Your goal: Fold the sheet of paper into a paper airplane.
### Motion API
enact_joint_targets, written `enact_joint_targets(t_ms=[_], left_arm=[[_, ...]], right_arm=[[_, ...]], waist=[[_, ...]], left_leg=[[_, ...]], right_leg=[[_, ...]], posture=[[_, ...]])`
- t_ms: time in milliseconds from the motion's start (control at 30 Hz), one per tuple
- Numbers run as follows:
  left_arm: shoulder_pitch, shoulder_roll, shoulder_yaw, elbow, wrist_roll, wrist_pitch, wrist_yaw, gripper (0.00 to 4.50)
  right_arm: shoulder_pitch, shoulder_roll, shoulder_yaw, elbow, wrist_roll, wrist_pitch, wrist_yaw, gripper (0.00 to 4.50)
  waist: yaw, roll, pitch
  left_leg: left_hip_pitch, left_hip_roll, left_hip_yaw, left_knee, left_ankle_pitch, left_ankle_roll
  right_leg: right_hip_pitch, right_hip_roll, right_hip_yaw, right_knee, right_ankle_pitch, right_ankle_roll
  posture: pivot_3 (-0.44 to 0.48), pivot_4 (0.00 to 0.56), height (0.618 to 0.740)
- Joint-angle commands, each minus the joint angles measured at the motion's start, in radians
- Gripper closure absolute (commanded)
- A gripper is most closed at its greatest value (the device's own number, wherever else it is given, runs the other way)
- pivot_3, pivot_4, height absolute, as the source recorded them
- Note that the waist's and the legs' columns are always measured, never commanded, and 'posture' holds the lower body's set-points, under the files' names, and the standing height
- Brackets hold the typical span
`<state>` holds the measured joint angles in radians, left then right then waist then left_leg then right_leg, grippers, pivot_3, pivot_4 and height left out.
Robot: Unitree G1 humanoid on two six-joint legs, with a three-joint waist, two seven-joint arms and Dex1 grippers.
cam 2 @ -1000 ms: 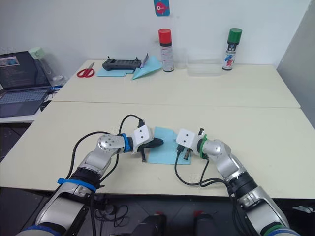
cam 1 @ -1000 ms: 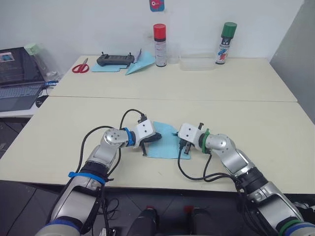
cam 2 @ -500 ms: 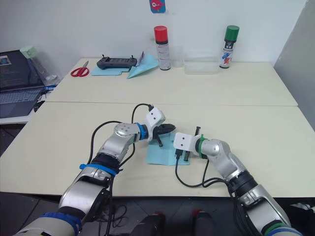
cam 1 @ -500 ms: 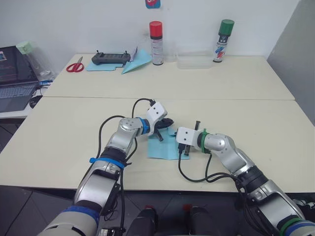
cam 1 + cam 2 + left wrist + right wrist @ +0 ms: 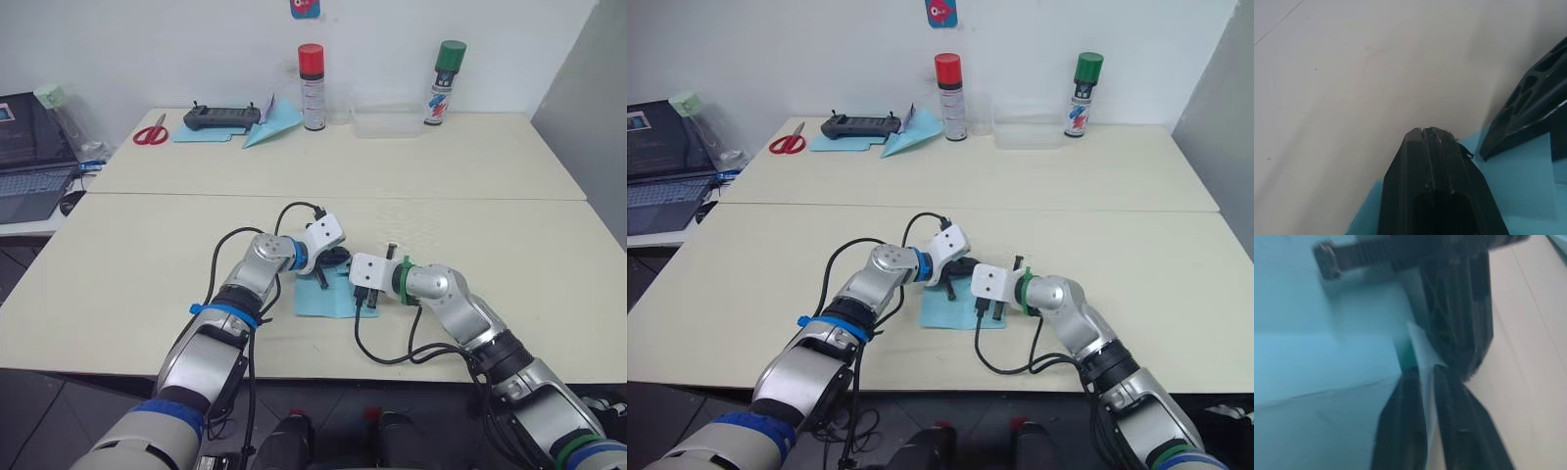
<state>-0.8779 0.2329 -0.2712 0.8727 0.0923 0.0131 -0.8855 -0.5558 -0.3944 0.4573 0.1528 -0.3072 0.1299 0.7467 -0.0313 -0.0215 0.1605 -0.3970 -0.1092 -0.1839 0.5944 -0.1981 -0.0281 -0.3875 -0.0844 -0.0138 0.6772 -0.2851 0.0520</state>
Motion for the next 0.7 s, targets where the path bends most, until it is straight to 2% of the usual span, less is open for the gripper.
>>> enact_joint_targets(t_ms=[33,233,300,433,533,700], left_arm=[[0.011,0.001,-0.016,0.043,0.032,0.010,0.009,4.50],[0.016,0.005,-0.024,0.059,0.044,-0.013,0.014,4.50],[0.019,0.006,-0.026,0.063,0.047,-0.025,0.015,4.50],[0.025,0.007,-0.022,0.065,0.049,-0.055,0.019,4.50],[0.023,0.006,-0.019,0.072,0.050,-0.065,0.020,4.50],[0.015,0.005,-0.022,0.085,0.056,-0.078,0.024,4.50]], right_arm=[[0.028,-0.010,0.008,-0.067,0.031,0.048,0.076,2.58],[0.061,-0.087,-0.054,-0.231,0.141,0.232,0.222,0.53],[0.058,-0.083,-0.114,-0.267,0.212,0.316,0.231,0.53],[0.019,0.035,-0.297,-0.255,0.361,0.519,0.114,0.53],[0.011,0.097,-0.349,-0.210,0.384,0.573,0.023,1.46],[0.012,0.157,-0.337,-0.109,0.363,0.574,-0.098,3.32]], waist=[[0.000,-0.001,0.000],[0.002,-0.001,-0.001],[0.001,-0.001,-0.001],[0.000,-0.001,-0.001],[0.002,-0.001,-0.001],[0.002,-0.001,-0.001]], left_leg=[[0.000,0.000,0.000,0.000,0.000,0.000],[-0.001,0.000,0.000,0.001,0.000,0.000],[-0.001,0.000,0.000,0.001,0.000,0.000],[0.000,0.002,0.000,0.001,0.000,0.000],[0.000,0.001,-0.002,0.001,0.000,0.000],[0.000,0.000,-0.001,0.001,0.000,0.000]], right_leg=[[0.000,0.000,0.000,0.000,0.000,0.000],[0.000,0.000,0.000,0.000,0.000,0.000],[0.000,0.000,0.000,0.000,0.000,0.000],[0.000,-0.001,0.000,0.001,0.000,0.000],[0.000,-0.001,0.000,0.001,0.000,0.000],[-0.001,-0.002,0.000,0.002,0.000,0.000]], posture=[[0.000,0.150,0.740],[0.000,0.150,0.740],[0.000,0.150,0.740],[0.000,0.150,0.740],[0.000,0.150,0.740],[0.000,0.150,0.740]])
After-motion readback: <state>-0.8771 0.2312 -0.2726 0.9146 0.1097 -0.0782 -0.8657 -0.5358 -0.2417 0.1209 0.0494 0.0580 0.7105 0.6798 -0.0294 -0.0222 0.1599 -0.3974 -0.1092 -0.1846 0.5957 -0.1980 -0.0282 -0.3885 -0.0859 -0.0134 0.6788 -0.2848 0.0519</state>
